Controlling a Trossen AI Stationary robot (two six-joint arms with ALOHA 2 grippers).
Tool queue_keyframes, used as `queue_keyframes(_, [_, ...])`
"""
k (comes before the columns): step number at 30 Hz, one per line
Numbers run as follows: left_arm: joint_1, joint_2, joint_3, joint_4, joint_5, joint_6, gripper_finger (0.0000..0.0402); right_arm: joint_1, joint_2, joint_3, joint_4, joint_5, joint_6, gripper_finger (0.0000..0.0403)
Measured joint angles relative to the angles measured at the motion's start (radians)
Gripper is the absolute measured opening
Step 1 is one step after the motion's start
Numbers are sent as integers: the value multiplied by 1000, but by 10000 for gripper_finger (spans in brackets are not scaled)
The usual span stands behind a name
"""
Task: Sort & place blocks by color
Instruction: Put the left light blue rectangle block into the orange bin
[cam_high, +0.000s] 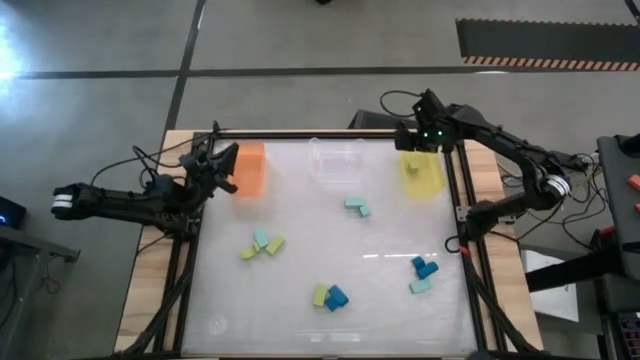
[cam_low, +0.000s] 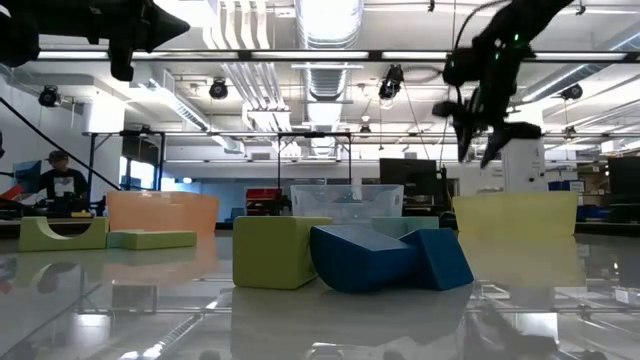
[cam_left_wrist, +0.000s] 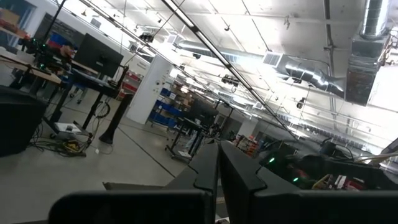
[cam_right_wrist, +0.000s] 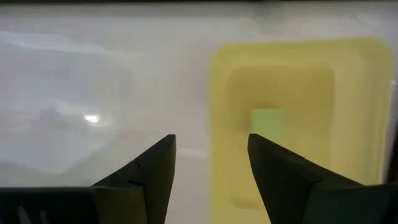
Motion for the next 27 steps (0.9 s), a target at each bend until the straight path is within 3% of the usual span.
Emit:
queue_keyframes(6, [0,11,0,0,0,0,0,117,-106,64,-12,-1,104,189])
queue_keyframes(17, [0,95,8,-2,0,-7,0,432,-219,110,8,3,257,189])
queue_keyframes(27, [-1,180,69,0,32,-251,0,581,-220,111,26,4,198,189])
